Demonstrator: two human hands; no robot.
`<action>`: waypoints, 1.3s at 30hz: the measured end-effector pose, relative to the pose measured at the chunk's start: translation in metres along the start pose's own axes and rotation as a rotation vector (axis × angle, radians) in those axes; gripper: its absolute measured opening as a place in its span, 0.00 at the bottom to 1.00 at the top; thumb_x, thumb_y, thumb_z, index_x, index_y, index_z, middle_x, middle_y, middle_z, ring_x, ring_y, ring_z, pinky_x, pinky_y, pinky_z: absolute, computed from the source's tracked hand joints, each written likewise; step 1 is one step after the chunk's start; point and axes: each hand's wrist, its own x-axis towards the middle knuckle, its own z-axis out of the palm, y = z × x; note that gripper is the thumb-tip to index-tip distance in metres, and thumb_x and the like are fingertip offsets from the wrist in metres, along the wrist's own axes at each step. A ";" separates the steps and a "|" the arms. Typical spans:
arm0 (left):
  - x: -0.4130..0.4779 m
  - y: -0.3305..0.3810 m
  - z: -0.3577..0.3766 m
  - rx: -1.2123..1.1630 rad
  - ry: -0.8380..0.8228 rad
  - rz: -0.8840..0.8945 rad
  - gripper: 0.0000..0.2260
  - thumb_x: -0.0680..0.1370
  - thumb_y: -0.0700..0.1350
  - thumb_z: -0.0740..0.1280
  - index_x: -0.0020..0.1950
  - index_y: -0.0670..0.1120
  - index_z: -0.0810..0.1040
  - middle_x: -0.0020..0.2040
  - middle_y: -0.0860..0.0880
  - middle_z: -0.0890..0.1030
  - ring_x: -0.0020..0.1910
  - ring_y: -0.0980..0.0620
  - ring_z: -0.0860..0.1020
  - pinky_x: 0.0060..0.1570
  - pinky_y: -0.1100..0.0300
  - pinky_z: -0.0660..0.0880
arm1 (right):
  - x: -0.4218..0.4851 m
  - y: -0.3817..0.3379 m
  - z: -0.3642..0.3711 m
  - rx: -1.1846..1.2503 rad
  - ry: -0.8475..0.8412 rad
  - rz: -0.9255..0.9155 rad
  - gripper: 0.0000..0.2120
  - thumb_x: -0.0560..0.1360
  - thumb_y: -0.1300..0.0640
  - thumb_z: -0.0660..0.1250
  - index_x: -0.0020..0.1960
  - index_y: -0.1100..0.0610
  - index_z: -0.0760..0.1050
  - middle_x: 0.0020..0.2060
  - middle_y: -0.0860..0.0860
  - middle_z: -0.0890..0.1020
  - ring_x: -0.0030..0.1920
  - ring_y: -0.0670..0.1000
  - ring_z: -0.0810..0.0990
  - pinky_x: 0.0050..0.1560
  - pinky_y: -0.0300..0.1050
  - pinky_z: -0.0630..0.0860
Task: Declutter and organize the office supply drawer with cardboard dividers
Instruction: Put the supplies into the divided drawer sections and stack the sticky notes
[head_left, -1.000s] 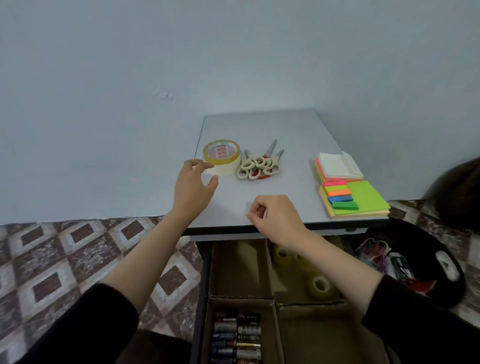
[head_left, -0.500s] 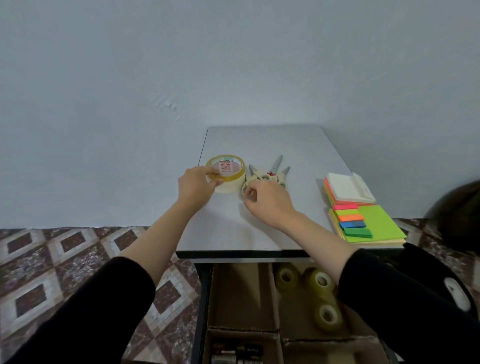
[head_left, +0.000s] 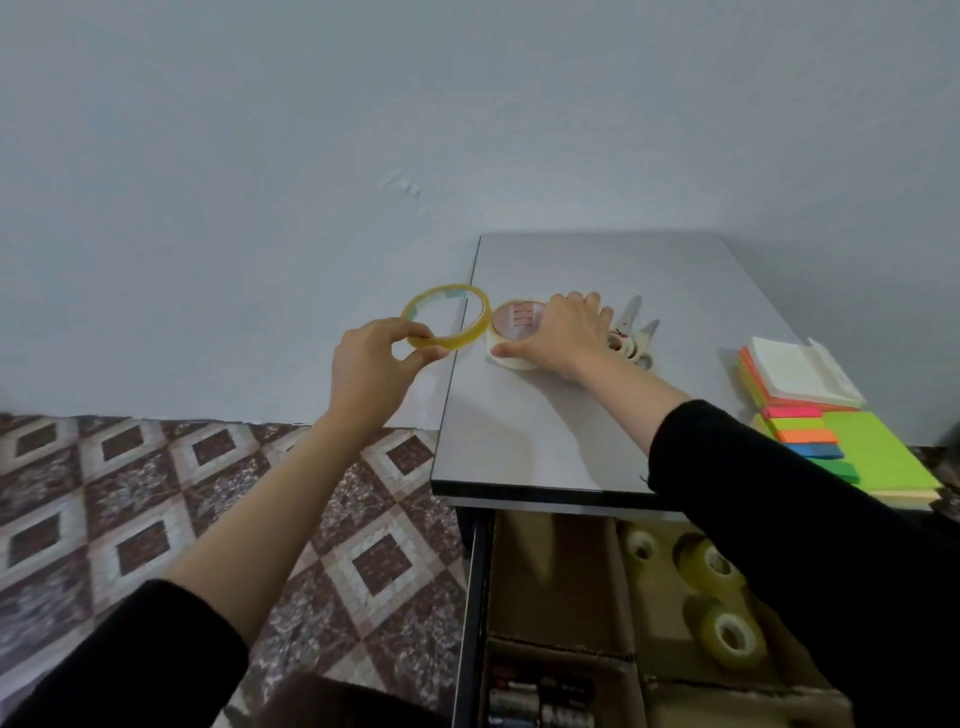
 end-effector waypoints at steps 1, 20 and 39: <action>-0.003 -0.003 -0.003 -0.004 -0.001 0.006 0.11 0.71 0.49 0.73 0.49 0.45 0.83 0.51 0.50 0.82 0.53 0.54 0.77 0.51 0.66 0.66 | 0.003 -0.001 0.003 -0.005 -0.001 0.011 0.44 0.62 0.28 0.67 0.62 0.62 0.70 0.61 0.59 0.73 0.63 0.61 0.65 0.63 0.56 0.62; -0.075 -0.006 -0.030 -0.091 0.024 0.101 0.10 0.69 0.45 0.74 0.50 0.48 0.84 0.58 0.47 0.80 0.54 0.61 0.73 0.55 0.78 0.63 | -0.051 0.018 -0.013 0.418 0.185 -0.062 0.38 0.57 0.30 0.69 0.53 0.58 0.72 0.52 0.54 0.75 0.52 0.53 0.72 0.45 0.44 0.64; -0.215 0.043 0.023 -0.131 -0.551 0.264 0.11 0.68 0.48 0.73 0.49 0.58 0.80 0.59 0.53 0.78 0.55 0.62 0.75 0.57 0.73 0.66 | -0.265 0.167 -0.021 0.516 -0.099 -0.051 0.31 0.62 0.51 0.79 0.62 0.58 0.75 0.54 0.52 0.76 0.56 0.53 0.75 0.59 0.49 0.71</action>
